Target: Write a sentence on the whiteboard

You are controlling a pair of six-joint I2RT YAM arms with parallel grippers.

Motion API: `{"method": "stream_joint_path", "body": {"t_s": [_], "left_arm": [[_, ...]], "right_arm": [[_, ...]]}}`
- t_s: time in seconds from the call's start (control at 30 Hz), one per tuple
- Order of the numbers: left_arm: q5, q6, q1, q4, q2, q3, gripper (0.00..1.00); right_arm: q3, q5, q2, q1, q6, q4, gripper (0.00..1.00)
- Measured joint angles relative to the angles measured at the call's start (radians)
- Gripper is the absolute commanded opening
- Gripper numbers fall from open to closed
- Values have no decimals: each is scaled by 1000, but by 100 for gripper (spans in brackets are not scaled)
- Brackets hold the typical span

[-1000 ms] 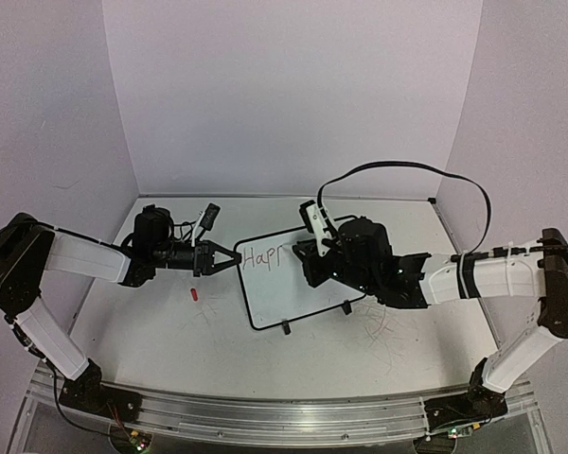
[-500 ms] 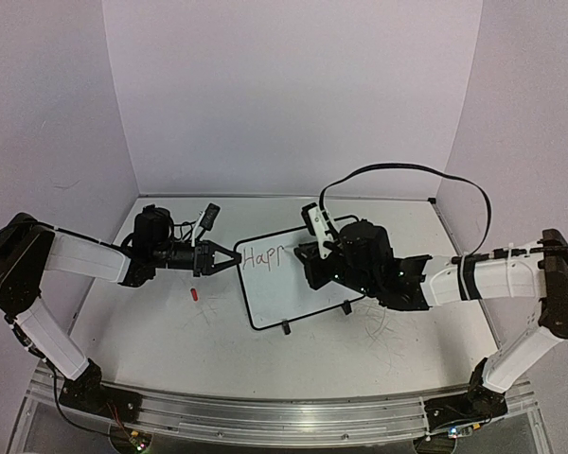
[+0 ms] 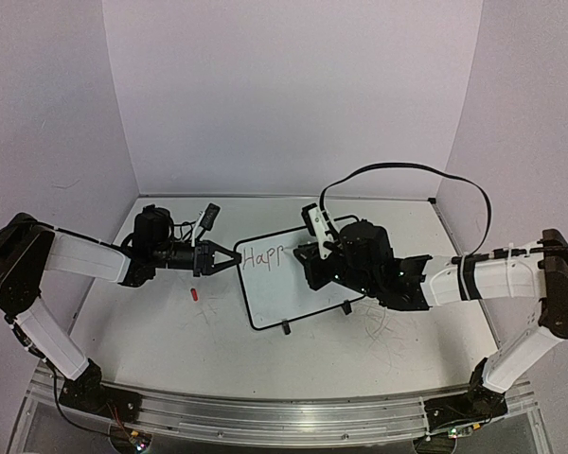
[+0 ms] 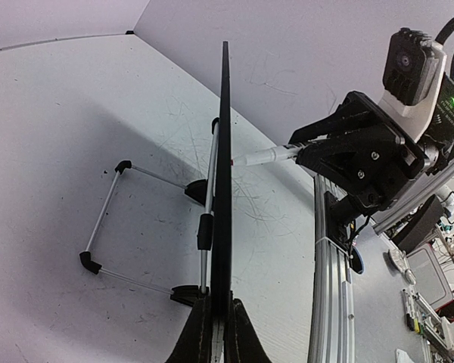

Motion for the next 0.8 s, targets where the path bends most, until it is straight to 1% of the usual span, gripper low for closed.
{"method": "stream_joint_path", "body": {"t_s": [0.63, 0.8], "left_arm": [[-1, 0, 0, 0, 0, 0, 0], [1, 0, 0, 0, 0, 0, 0]], "right_arm": [[0, -40, 9, 5, 10, -1, 0], [-60, -60, -77, 1, 11, 10, 0]]}}
